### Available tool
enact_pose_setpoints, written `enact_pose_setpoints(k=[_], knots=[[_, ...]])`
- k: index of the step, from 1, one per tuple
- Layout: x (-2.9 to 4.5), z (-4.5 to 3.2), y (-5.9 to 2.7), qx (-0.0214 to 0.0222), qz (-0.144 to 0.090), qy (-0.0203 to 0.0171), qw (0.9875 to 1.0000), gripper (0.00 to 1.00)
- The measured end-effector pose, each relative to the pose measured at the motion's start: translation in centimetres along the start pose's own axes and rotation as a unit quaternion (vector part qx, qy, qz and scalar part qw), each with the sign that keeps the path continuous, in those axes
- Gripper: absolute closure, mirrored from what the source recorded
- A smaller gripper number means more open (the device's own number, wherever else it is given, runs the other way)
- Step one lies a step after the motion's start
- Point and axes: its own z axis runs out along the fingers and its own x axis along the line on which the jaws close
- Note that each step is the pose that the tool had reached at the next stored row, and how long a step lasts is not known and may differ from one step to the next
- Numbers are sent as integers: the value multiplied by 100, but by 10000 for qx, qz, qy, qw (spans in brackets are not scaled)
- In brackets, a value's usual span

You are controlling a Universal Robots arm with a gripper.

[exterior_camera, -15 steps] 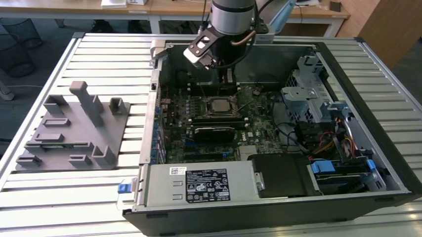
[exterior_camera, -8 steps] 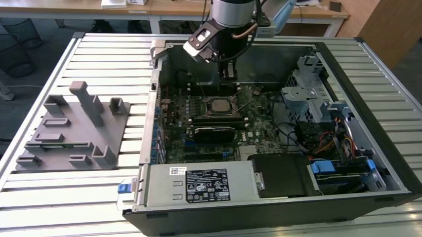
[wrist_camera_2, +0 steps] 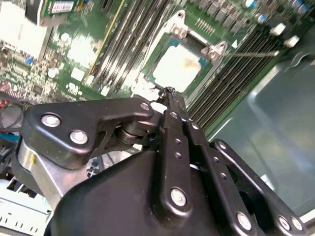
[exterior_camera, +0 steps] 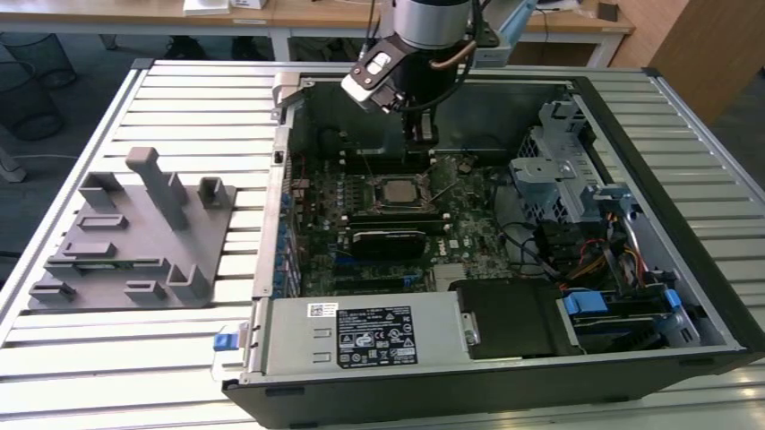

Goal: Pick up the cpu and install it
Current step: 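Close the cpu cover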

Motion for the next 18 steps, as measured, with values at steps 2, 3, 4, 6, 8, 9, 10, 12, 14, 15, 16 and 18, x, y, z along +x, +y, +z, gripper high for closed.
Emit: enact_pose_setpoints(k=[2,3,4,6,8,9,10,12,14,15,16,18], knots=[[-2,1,56,0,-1,0,10000,89],[-3,2,83,0,-1,1,10000,89],[-3,3,102,-1,-1,1,10000,89],[-4,4,121,0,-1,0,10000,89],[-4,6,139,0,-1,-1,10000,89],[-4,8,149,0,-1,-2,10000,89],[-4,10,162,0,-1,-2,10000,89],[-5,11,191,0,-1,-2,10000,89],[-6,12,219,0,0,-2,10000,89],[-6,11,230,0,-1,-2,10000,89],[-7,11,241,0,-1,-2,10000,89],[-7,12,256,0,-1,-2,10000,89]])
